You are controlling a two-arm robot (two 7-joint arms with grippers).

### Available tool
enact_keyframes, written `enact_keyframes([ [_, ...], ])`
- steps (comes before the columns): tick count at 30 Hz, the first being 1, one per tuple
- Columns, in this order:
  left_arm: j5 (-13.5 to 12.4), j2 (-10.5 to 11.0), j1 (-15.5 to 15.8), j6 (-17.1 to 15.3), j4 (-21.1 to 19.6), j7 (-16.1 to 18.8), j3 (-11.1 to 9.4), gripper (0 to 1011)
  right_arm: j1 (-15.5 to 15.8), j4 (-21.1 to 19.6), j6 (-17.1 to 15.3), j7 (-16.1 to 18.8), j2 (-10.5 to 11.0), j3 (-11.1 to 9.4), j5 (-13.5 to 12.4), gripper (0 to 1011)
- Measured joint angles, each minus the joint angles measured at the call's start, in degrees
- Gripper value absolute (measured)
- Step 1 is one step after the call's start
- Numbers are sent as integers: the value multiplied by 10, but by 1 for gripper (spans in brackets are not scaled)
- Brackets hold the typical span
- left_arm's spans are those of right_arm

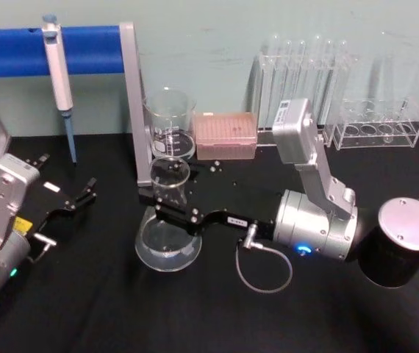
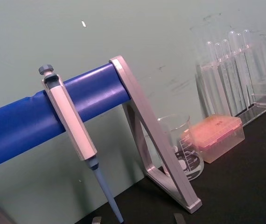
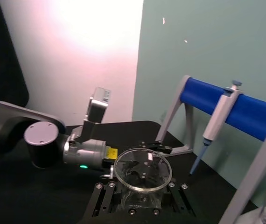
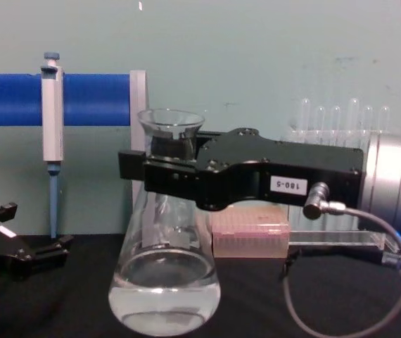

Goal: Grasp the erlenmeyer flask with one hand, shake it three times, then place it back.

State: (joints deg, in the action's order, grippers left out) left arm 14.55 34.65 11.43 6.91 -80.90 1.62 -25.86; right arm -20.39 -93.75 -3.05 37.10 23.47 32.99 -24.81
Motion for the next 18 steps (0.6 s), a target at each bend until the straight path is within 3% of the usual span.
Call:
enact_keyframes([
  [9,0,0,0,0,0,0,0,1001,-11,6,9,11,8,15,-13,449],
  [18,0,0,0,0,0,0,0,1001,-17,18,13,-30,3,13,-13,449],
])
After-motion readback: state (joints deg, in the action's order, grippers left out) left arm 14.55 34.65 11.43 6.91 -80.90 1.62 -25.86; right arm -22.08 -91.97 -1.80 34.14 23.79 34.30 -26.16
